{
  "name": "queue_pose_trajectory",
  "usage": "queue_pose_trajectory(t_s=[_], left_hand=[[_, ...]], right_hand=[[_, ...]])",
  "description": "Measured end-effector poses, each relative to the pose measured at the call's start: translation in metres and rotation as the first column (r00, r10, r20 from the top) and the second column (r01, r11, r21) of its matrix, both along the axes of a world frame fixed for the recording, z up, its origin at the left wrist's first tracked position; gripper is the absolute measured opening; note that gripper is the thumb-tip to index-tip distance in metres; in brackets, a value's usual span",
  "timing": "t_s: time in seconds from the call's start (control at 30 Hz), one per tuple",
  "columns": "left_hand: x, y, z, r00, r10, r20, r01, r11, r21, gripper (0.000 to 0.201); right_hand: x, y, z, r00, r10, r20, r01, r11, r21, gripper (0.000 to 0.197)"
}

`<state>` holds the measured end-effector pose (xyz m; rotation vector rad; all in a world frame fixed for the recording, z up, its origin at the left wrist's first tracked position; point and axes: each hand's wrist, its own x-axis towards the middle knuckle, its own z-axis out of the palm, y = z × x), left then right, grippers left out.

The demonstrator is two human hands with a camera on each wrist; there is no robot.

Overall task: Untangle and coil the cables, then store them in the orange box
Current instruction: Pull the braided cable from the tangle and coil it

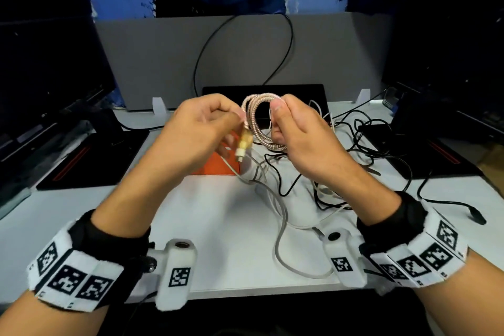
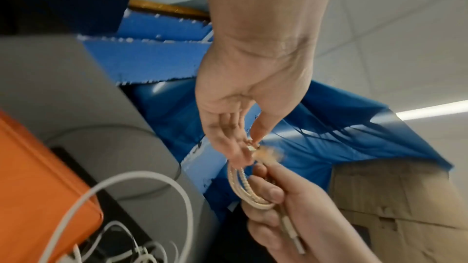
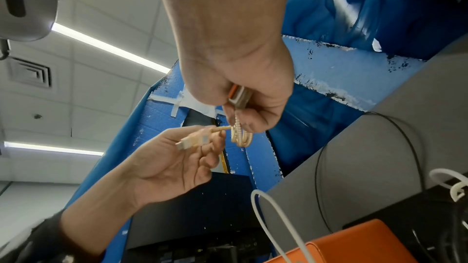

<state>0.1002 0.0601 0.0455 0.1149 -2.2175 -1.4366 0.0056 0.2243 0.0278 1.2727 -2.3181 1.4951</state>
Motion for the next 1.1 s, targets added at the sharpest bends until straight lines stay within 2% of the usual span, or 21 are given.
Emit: queue_pose_trajectory(t_s=[0.07, 0.1, 0.17, 0.23, 0.3, 0.43, 0.63, 0.73, 0.8, 0.87, 0.93, 1.03, 1.1], left_hand=[[0.002, 0.003, -0.001, 0.998, -0.061, -0.017, 0.061, 0.998, -0.022, 0.005], [0.001, 0.005, -0.003, 0.997, -0.062, -0.048, 0.061, 0.998, -0.023, 0.009], [-0.001, 0.007, -0.005, 0.992, -0.015, -0.123, 0.011, 0.999, -0.032, 0.016], [-0.003, 0.007, -0.005, 0.989, -0.003, -0.147, 0.006, 1.0, 0.019, 0.018], [-0.002, 0.004, -0.004, 0.988, -0.087, -0.126, 0.099, 0.991, 0.09, 0.017], [0.004, 0.003, 0.005, 0.974, -0.203, -0.101, 0.21, 0.975, 0.067, 0.014], [0.001, 0.004, 0.0, 0.987, -0.119, -0.105, 0.126, 0.991, 0.054, 0.017], [-0.002, 0.002, -0.005, 0.993, -0.085, -0.081, 0.089, 0.995, 0.041, 0.028], [-0.004, 0.004, -0.01, 0.997, -0.018, -0.077, 0.012, 0.996, -0.088, 0.033], [-0.006, 0.005, -0.015, 0.986, 0.124, -0.114, -0.156, 0.926, -0.344, 0.028], [-0.007, 0.007, -0.017, 0.946, 0.238, -0.218, -0.32, 0.781, -0.536, 0.015], [-0.007, 0.007, -0.02, 0.895, 0.33, -0.3, -0.446, 0.657, -0.608, 0.009], [-0.006, 0.004, -0.021, 0.885, 0.323, -0.337, -0.466, 0.616, -0.635, 0.021]], right_hand=[[0.001, -0.001, -0.001, 1.0, 0.022, 0.022, -0.022, 1.0, -0.007, 0.037], [0.002, -0.001, -0.001, 0.996, 0.055, 0.068, -0.054, 0.998, -0.025, 0.037], [0.005, 0.0, 0.0, 0.972, 0.161, 0.172, -0.149, 0.986, -0.08, 0.038], [0.007, 0.0, 0.001, 0.958, 0.224, 0.179, -0.21, 0.973, -0.094, 0.037], [0.007, 0.0, 0.0, 0.966, 0.216, 0.145, -0.208, 0.976, -0.072, 0.037], [0.003, 0.001, 0.0, 0.967, 0.194, 0.163, -0.182, 0.98, -0.08, 0.036], [0.01, 0.003, 0.004, 0.963, 0.197, 0.183, -0.193, 0.98, -0.042, 0.036], [0.013, 0.002, 0.002, 0.982, 0.154, 0.112, -0.155, 0.988, 0.003, 0.036], [0.016, -0.001, -0.002, 0.986, 0.141, 0.084, -0.144, 0.989, 0.026, 0.034], [0.019, -0.004, -0.005, 0.983, 0.151, 0.1, -0.153, 0.988, 0.012, 0.032], [0.022, -0.007, -0.006, 0.977, 0.175, 0.125, -0.177, 0.984, 0.004, 0.032], [0.025, -0.005, -0.003, 0.933, 0.292, 0.21, -0.293, 0.956, -0.026, 0.034], [0.026, -0.003, -0.001, 0.898, 0.346, 0.273, -0.347, 0.937, -0.046, 0.034]])
